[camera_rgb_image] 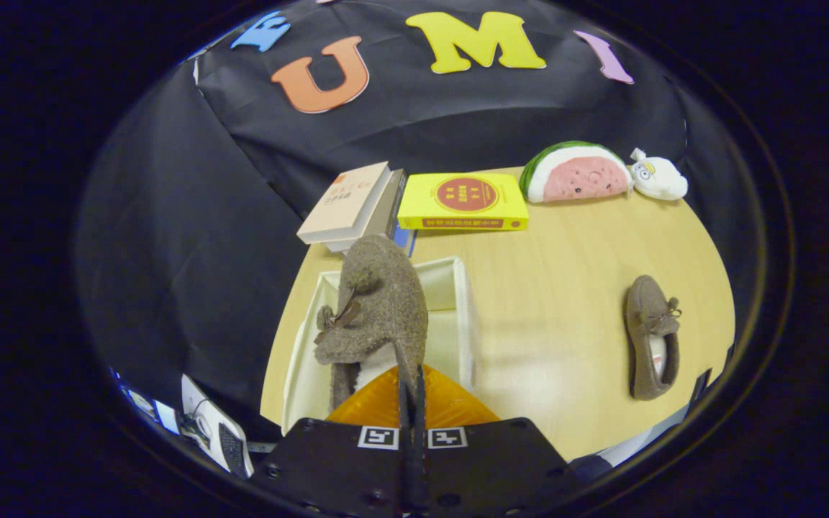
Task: Open the storage box then place both shoes into the box .Put the left shoe in first, then the right shoe, with the right side of both shoes facing outward in a uniform manner.
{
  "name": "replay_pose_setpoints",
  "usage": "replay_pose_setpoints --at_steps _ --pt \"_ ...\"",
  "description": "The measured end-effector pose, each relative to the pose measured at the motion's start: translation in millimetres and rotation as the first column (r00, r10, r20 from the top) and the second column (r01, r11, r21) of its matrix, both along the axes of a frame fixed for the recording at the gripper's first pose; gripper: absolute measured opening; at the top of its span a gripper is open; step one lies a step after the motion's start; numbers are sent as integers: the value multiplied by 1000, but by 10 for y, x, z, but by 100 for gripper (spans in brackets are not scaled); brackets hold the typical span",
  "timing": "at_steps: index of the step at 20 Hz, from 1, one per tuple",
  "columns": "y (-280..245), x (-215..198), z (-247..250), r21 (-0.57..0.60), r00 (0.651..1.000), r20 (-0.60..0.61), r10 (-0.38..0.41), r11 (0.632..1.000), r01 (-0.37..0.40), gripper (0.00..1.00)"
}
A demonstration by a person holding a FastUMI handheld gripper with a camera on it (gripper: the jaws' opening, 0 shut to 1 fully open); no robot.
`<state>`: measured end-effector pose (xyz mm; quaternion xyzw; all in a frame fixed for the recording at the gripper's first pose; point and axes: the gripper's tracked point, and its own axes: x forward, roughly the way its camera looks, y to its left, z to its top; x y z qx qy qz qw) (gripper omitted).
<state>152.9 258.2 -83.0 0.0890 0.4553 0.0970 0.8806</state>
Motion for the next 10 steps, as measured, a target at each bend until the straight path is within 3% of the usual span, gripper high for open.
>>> replay_pose_setpoints --at_steps 10 --pt "702 -40 -760 -111 993 -113 20 993 -33 0"
